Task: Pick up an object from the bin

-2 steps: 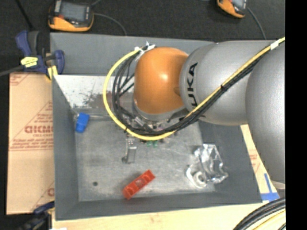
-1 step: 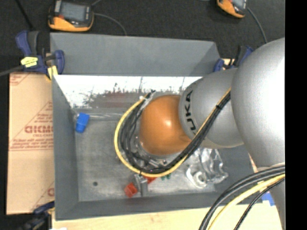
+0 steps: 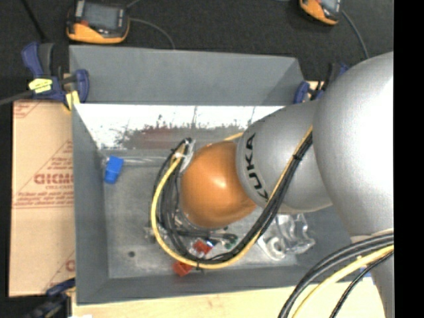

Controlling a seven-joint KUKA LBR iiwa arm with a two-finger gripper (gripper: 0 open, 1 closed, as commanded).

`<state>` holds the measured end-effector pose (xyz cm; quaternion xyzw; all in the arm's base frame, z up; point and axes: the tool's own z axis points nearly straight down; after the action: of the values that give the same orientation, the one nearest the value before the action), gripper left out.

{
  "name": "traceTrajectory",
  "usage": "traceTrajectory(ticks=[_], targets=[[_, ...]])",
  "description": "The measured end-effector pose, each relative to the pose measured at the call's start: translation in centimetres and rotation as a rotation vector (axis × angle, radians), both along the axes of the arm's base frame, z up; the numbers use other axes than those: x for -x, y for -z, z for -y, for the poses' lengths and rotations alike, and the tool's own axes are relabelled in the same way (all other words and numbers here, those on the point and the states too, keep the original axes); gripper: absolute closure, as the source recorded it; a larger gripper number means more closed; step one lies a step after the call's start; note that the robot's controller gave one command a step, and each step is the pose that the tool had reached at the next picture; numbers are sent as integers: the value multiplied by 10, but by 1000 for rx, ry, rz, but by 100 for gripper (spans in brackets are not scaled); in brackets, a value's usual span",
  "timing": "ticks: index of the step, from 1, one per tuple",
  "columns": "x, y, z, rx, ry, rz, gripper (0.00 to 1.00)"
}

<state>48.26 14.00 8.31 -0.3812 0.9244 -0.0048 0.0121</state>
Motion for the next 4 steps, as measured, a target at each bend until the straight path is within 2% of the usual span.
traceTrajectory(ticks=[1,2,3,4], targets=[[-33,-3,77,0,47,-15,0],[-9,2,82,6,-137,-3,0],[5,10,102,-4,105,-9,0],[8,12,102,-4,107,-20,100]])
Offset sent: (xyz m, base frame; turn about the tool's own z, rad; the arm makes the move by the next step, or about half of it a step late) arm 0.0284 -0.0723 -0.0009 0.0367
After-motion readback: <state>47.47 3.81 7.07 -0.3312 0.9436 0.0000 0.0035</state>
